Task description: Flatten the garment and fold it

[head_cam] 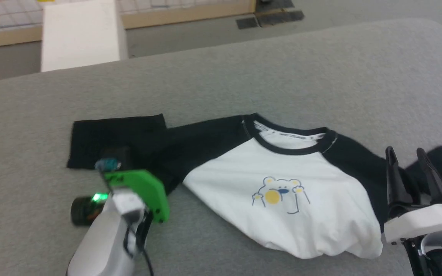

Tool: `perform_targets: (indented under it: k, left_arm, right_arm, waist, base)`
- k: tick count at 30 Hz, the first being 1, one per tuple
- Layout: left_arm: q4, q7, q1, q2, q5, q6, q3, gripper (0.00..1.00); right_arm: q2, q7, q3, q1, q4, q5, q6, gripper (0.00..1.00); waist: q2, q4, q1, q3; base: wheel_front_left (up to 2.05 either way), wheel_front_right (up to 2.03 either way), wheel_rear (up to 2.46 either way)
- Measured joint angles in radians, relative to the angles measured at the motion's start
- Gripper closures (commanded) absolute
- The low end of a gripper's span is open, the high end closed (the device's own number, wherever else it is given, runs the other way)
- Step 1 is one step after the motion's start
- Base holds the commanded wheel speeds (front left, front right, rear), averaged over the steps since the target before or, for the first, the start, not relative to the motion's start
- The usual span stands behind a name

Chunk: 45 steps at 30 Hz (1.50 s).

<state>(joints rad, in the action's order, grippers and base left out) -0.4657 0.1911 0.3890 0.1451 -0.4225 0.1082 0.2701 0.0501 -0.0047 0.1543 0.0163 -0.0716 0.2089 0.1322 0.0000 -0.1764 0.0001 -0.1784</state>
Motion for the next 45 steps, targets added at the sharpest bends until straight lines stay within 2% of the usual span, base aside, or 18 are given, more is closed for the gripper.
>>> perform_targets:
  k: [6,9,11,12,13,17,22,27,33,41,42,43,44,45]
  left_arm:
    - [0.212,0.041,-0.231,0.053,-0.023,0.072,-0.040,1.00]
    - [0.305,0.106,-0.354,0.076,-0.037,0.122,-0.055,1.00]
    - [0.342,0.133,-0.405,0.077,-0.053,0.136,-0.062,1.00]
    - [0.362,0.134,-0.421,0.073,-0.068,0.137,-0.066,0.48]
    - [0.378,0.132,-0.430,0.066,-0.084,0.134,-0.071,0.00]
    - [0.422,0.049,-0.439,0.040,-0.123,0.107,-0.096,0.00]
    - [0.448,-0.195,-0.418,0.038,-0.090,0.064,-0.132,0.00]
    - [0.419,-0.365,-0.364,0.033,-0.040,0.026,-0.125,0.00]
    - [0.375,-0.425,-0.299,0.014,-0.006,0.005,-0.111,0.00]
    - [0.337,-0.441,-0.261,-0.012,0.018,-0.020,-0.095,0.00]
    - [0.334,-0.443,-0.258,-0.015,0.019,-0.021,-0.095,0.00]
    - [0.331,-0.444,-0.256,-0.016,0.020,-0.021,-0.094,0.00]
    - [0.326,-0.444,-0.255,-0.017,0.020,-0.025,-0.093,0.00]
    - [0.323,-0.444,-0.254,-0.017,0.024,-0.027,-0.093,0.00]
  right_arm:
    - [0.000,0.034,0.009,-0.020,-0.010,-0.007,0.000,0.00]
    - [-0.001,0.070,0.016,-0.023,-0.001,-0.007,0.000,0.00]
    - [0.000,0.098,0.021,-0.025,0.011,-0.012,0.000,0.00]
    - [0.000,0.113,0.022,-0.027,0.015,-0.017,0.000,0.00]
    - [0.000,0.124,0.020,-0.028,0.019,-0.023,0.000,0.00]
    - [0.000,0.184,0.007,-0.027,0.035,-0.068,0.000,0.00]
    - [0.000,0.299,-0.001,0.007,0.057,-0.183,0.000,0.00]
    - [0.028,0.439,-0.020,0.087,0.136,-0.235,0.000,0.00]
    - [0.128,0.563,-0.107,0.211,0.257,-0.221,0.000,0.00]
    - [0.242,0.698,-0.268,0.335,0.386,-0.105,0.000,0.00]
    - [0.250,0.721,-0.278,0.348,0.394,-0.088,0.000,0.23]
    - [0.258,0.740,-0.288,0.356,0.396,-0.073,0.000,0.73]
    - [0.267,0.760,-0.296,0.366,0.396,-0.057,0.000,1.00]
    - [0.271,0.766,-0.296,0.371,0.395,-0.048,0.000,1.00]
  waist:
    - [0.0000,0.089,-0.0001,0.042]
    - [0.0000,0.141,0.0000,0.064]
    - [0.0000,0.166,-0.0001,0.074]
    - [0.0000,0.178,-0.0001,0.078]
    - [0.0000,0.186,-0.0001,0.080]
    - [0.0000,0.215,-0.0001,0.086]
    - [0.0000,0.225,-0.0001,0.069]
    - [0.0000,0.235,-0.0001,0.044]
    - [0.0000,0.250,-0.0001,0.005]
    - [0.0000,0.274,-0.0001,-0.054]
    - [0.0000,0.278,-0.0001,-0.060]
    - [0.0000,0.281,-0.0001,-0.064]
    - [0.0000,0.286,-0.0001,-0.068]
    - [0.0000,0.288,-0.0001,-0.070]
  base:
    - [0.00,0.00,0.00]
    - [0.00,0.00,0.00]
    - [0.00,0.00,0.00]
    - [0.00,0.00,0.00]
    - [0.00,0.00,0.00]
    - [0.00,0.00,0.00]
    - [0.00,0.00,0.00]
    - [0.00,0.00,0.00]
    - [0.00,0.00,0.00]
    - [0.00,0.00,0.00]
    - [0.00,0.00,0.00]
    - [0.00,0.00,0.00]
    - [0.00,0.00,0.00]
    - [0.00,0.00,0.00]
